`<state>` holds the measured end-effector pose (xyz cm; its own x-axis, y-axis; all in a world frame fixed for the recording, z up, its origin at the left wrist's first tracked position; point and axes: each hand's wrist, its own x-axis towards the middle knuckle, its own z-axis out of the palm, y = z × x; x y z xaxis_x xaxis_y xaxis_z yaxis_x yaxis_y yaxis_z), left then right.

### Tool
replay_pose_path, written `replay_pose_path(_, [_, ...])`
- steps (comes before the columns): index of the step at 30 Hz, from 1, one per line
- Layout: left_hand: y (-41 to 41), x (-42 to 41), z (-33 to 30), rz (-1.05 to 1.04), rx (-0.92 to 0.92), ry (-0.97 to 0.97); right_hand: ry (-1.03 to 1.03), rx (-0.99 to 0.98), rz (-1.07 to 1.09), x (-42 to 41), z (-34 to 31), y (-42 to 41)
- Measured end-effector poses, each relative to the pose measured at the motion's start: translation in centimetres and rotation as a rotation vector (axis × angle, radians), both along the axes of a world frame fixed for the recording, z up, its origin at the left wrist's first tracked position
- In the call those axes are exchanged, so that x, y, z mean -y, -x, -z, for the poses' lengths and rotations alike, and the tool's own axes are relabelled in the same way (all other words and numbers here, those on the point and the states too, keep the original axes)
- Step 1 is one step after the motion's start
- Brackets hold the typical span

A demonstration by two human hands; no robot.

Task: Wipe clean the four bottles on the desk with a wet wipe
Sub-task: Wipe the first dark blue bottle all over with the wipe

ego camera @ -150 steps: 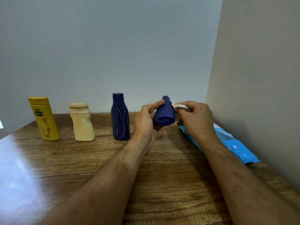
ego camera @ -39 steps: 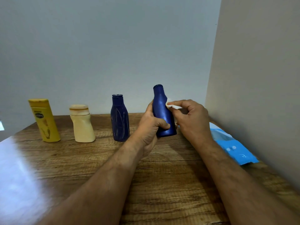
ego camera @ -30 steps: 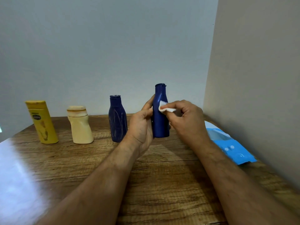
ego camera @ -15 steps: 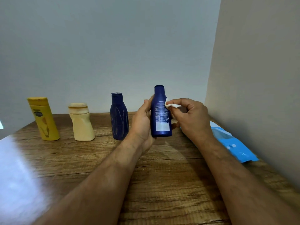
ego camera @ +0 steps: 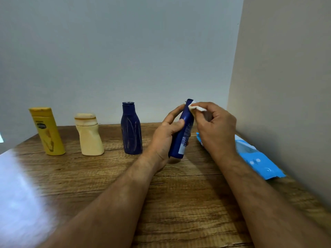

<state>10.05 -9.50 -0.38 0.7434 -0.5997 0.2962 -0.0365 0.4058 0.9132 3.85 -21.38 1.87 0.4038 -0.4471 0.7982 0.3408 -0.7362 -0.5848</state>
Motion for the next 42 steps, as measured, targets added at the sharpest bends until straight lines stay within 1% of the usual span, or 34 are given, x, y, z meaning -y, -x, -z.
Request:
replay_pose_path(3, [0.0, 0.3, 0.4, -0.083, 0.111, -0.080, -0.135, 0.066, -0.036, 0.0, -0.5, 0.2])
replay_pose_path(5, [-0.1, 0.4, 0.6, -0.160, 0.144, -0.135, -0.142, 0.022, -0.081, -0.1, -0.5, 0.3])
replay_pose_path(9, [-0.3, 0.1, 0.3, -0.265, 0.207, -0.160, -0.116, -0.087, -0.138, 0.1, -0.2, 0.3])
replay_pose_path(13, [-0.2, 0.1, 0.3, -0.340, 0.331, -0.205, -0.075, -0.045, -0.064, 0.2, -0.2, 0.1])
replay_pose_path(15, [-0.3, 0.4, 0.5, -0.397, 0.385, -0.235, -0.061, -0.043, -0.070, 0.2, -0.2, 0.1])
replay_pose_path(19, [-0.5, 0.4, 0.8, -0.449, 0.430, -0.241, 0.049, -0.182, -0.161, 0.0, 0.0, 0.5])
replay_pose_path(21, [-0.5, 0.4, 0.8, -0.465, 0.455, -0.236, 0.129, -0.214, -0.188, -0.2, 0.1, 0.7])
replay_pose_path(24, [-0.2, 0.7, 0.8, -0.493, 0.458, -0.222, 0.123, -0.173, -0.202, -0.5, 0.0, 0.8])
replay_pose_path(28, [-0.1, 1.1, 0.9, -0.491, 0.463, -0.251, 0.105, -0.132, -0.183, -0.5, -0.1, 1.0])
replay_pose_path(32, [-0.3, 1.1, 1.0, -0.490, 0.483, -0.270, 0.083, 0.021, -0.165, -0.4, -0.4, 1.3])
replay_pose_path(35, [-0.3, 1.2, 1.1, -0.552, 0.555, -0.311, 0.072, 0.208, -0.019, -0.1, -0.8, 1.3])
replay_pose_path(37, [-0.3, 1.3, 1.0, -0.611, 0.605, -0.336, 0.096, 0.278, 0.097, 0.1, -1.0, 1.3])
replay_pose_path(39, [-0.5, 1.3, 1.1, -0.679, 0.652, -0.357, 0.164, 0.257, 0.132, 0.3, -0.9, 1.2])
replay_pose_path(42, [-0.4, 1.2, 1.1, -0.792, 0.726, -0.399, 0.261, 0.137, 0.101, 0.6, -0.5, 0.7])
